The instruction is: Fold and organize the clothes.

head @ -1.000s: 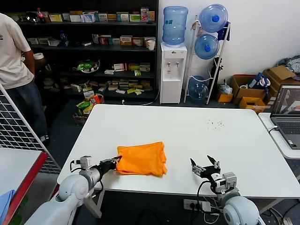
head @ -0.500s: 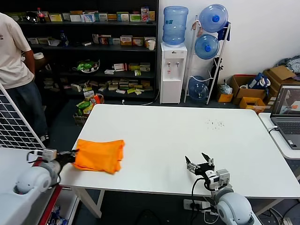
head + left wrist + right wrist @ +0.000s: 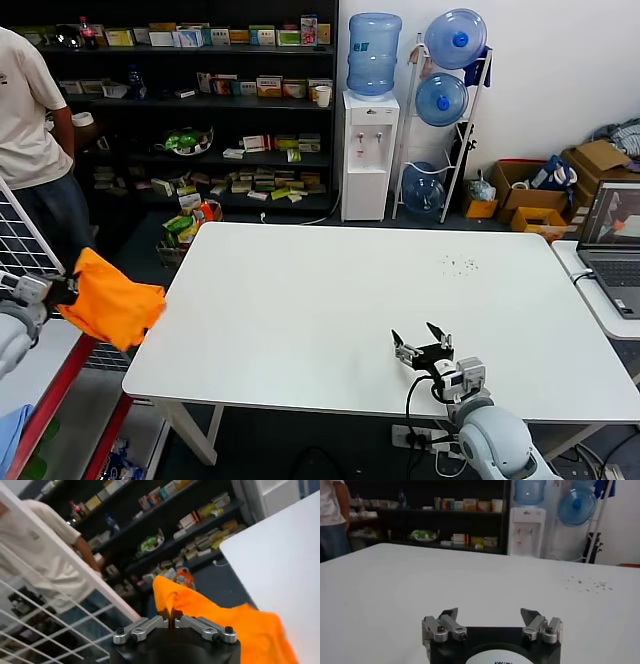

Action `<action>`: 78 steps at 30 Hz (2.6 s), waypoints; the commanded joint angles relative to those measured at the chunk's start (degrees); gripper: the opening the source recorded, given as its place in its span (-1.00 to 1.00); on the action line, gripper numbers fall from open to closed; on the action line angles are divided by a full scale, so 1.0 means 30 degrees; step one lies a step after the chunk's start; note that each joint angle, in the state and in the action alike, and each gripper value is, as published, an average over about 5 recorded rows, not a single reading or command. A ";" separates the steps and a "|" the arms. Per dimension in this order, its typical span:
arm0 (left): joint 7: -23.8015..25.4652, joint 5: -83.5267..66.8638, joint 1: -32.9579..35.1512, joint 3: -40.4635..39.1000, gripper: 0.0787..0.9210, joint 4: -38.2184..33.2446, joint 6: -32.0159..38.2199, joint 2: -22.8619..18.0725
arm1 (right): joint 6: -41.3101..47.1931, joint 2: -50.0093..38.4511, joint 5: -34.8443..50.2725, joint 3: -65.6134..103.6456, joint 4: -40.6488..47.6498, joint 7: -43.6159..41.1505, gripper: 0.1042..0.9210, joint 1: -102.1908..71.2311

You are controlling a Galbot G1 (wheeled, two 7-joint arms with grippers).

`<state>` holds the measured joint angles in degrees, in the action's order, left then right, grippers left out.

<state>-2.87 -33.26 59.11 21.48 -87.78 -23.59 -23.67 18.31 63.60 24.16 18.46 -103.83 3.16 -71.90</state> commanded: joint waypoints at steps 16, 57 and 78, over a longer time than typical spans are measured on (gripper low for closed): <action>-0.1281 0.0500 0.1061 -0.2208 -0.91 -0.4849 -0.0033 -0.3661 | 0.0054 0.0609 -0.0868 0.0336 -0.0150 0.0057 0.76 -0.0657; -0.4424 0.2817 -0.3405 -1.0968 -0.91 0.1829 0.2321 -2.3478 | -0.0993 -0.0271 -0.1301 0.3371 -0.0652 -0.0304 0.76 -0.3570; -0.1963 0.6258 0.2758 -0.4506 0.31 -0.2457 1.1538 -1.2949 | -0.2011 0.2885 -0.4404 0.5645 0.0126 -0.2633 0.76 -0.1904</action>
<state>-11.26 -20.88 55.64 -5.44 -89.51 -1.42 -78.38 13.68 65.94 16.49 31.64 -104.35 -0.48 -80.38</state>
